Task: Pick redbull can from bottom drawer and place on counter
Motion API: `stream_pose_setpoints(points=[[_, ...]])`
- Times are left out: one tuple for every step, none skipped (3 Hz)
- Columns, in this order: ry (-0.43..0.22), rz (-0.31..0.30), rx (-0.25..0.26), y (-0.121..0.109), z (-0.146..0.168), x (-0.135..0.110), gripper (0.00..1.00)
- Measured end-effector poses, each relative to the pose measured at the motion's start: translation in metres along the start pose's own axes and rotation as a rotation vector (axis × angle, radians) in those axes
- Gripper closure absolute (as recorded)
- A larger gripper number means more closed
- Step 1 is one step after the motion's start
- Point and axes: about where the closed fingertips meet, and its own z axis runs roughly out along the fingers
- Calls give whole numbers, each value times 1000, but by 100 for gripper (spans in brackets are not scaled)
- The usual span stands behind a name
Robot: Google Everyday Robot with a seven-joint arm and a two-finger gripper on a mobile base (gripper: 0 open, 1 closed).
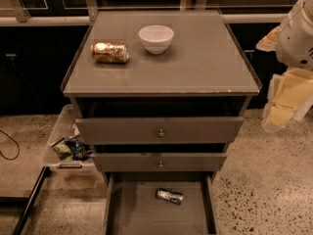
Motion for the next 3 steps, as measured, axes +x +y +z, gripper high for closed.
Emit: stream_pose_setpoints(points=[[0,0,0,0,0,0,0],[3,-3,4,3,12,6,0],[35,24,-42,8,34,16,0]])
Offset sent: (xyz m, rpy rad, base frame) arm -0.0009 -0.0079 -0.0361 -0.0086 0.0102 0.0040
